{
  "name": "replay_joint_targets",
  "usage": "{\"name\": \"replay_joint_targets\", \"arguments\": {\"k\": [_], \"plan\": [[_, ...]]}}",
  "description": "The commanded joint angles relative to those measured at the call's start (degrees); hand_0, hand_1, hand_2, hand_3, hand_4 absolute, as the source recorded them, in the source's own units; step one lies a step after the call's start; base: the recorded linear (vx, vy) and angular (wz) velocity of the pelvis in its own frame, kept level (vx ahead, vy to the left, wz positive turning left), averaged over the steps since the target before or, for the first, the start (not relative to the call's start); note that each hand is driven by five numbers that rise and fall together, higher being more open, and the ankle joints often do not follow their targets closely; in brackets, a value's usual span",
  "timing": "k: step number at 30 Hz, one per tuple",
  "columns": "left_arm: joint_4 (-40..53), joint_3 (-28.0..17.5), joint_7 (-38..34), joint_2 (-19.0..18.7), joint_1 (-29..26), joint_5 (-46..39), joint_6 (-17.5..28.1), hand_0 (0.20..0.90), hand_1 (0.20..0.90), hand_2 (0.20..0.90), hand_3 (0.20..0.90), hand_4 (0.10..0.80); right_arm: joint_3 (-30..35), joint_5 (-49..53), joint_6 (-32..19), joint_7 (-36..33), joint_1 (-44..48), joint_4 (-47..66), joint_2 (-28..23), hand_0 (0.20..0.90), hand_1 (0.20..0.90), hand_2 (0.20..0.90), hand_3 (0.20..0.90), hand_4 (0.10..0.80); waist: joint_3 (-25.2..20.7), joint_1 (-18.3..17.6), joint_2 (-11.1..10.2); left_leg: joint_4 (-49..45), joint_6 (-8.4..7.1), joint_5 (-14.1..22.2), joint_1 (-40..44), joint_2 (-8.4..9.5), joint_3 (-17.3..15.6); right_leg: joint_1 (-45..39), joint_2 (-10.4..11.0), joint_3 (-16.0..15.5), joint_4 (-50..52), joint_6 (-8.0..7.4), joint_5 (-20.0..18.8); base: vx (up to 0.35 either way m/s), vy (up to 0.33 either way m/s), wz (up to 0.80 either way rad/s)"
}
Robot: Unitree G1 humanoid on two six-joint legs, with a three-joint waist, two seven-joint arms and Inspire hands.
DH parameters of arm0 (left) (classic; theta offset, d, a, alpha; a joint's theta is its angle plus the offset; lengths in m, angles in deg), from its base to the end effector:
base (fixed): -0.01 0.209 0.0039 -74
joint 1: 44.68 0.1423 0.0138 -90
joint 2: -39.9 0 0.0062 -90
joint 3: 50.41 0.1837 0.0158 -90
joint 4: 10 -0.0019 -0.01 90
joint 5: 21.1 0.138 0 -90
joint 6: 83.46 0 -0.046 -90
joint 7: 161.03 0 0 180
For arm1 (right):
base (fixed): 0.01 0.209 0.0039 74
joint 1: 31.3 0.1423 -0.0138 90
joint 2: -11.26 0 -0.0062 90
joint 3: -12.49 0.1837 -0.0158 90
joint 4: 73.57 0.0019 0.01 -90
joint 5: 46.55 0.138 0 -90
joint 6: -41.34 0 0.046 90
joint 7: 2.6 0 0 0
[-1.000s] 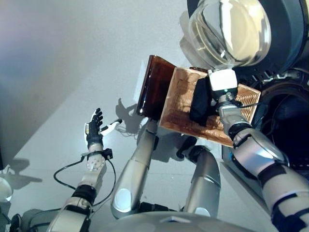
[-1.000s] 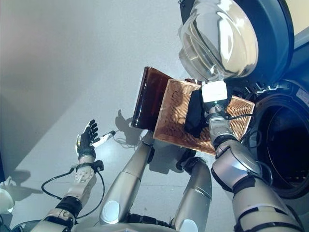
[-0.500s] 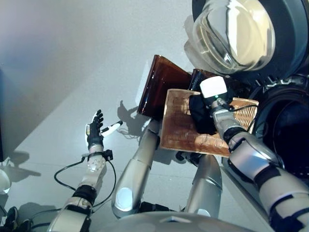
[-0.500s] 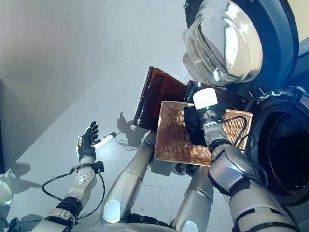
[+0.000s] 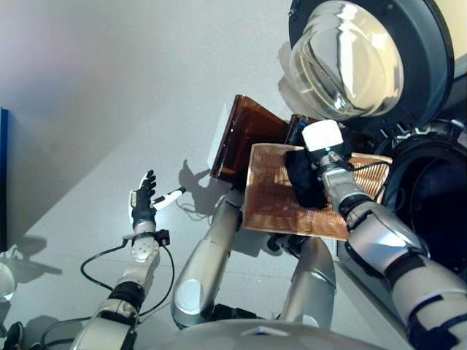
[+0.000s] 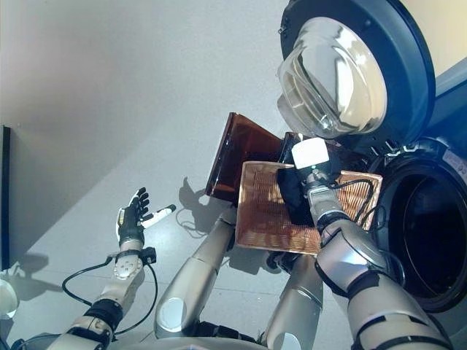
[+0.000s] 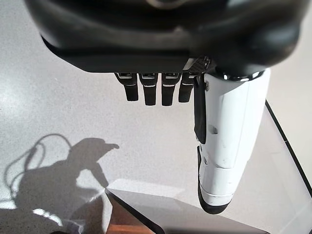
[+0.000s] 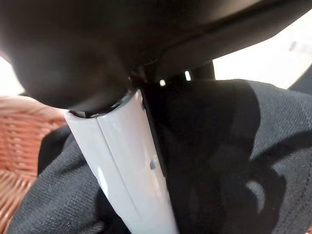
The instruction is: Pick up the clothes and place them into the washing machine
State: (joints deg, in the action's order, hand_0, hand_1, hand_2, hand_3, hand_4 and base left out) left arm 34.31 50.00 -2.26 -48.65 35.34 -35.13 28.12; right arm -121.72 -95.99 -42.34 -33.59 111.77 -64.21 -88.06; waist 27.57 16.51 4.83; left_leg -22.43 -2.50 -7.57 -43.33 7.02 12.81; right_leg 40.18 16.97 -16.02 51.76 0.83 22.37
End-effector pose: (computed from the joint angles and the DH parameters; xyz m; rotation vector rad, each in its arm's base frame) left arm 0.2029 0.1959 -0.0384 0.1404 0.2469 0.3415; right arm 0.3226 -0.2387 0.0639 -1.9943 0.0545 -0.1033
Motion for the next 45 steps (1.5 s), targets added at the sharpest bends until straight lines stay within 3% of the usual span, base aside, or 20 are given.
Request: {"name": "replay_joint_targets", "arguments": {"k": [1,12,14,36,45], "plan": [[-0.14,0.22,-1.15,-2.50,0.76,0.44,2.89,0.900,0.900,0.900,0.900,0.800,0.95,3.15,1.44,-4.29,7.85,0.09,-5.45,0.200,0.200,0.200,0.200,0.300,-1.47,-0.03,2.40,-3.47,1.45,8.03,0.84,3.13,-2.57,-4.31,-1.22,2.53,-9.89,-1.76,-8.13,0.000,0.000,0.00],[-1.17,0.24,-1.82,-2.43,1.13,-0.37,3.16,0.900,0.900,0.900,0.900,0.800,1.31,6.12,0.45,-5.22,10.60,0.98,-4.89,0.200,0.200,0.200,0.200,0.300,-1.56,-0.92,2.11,-3.57,1.69,8.41,1.27,2.88,-3.18,-4.70,-1.41,3.29,-10.25,-1.90,-8.14,0.019,0.005,-0.01],[-0.68,0.51,-1.77,-2.41,1.32,-0.51,3.16,0.900,0.900,0.900,0.900,0.800,1.03,6.33,0.41,-4.92,11.00,0.59,-4.28,0.900,0.900,0.900,0.900,0.800,-1.50,-1.02,2.11,-3.50,1.69,8.49,1.21,2.91,-3.19,-4.62,-1.46,3.27,-10.29,-1.95,-8.17,0.000,0.000,0.00],[-3.40,-0.80,-1.54,-2.71,2.41,-2.09,3.84,0.900,0.900,0.900,0.900,0.800,0.05,5.82,-1.34,-3.85,6.79,5.06,-0.16,0.900,0.900,0.900,0.900,0.800,-0.85,-4.01,0.44,-3.23,1.66,8.54,1.62,2.40,-4.04,-5.15,-2.42,3.97,-11.74,-1.92,-8.73,-0.005,-0.001,-0.02],[-2.90,-1.11,-1.33,-2.80,2.65,-2.21,3.79,0.900,0.900,0.900,0.900,0.800,0.16,6.21,-0.72,-4.28,7.14,1.06,-0.84,0.900,0.900,0.900,0.900,0.800,-0.43,-3.74,1.23,-5.91,1.43,8.88,-1.38,2.74,-4.00,-2.49,-2.15,3.90,-9.17,-1.58,-7.85,-0.012,-0.004,0.00]]}}
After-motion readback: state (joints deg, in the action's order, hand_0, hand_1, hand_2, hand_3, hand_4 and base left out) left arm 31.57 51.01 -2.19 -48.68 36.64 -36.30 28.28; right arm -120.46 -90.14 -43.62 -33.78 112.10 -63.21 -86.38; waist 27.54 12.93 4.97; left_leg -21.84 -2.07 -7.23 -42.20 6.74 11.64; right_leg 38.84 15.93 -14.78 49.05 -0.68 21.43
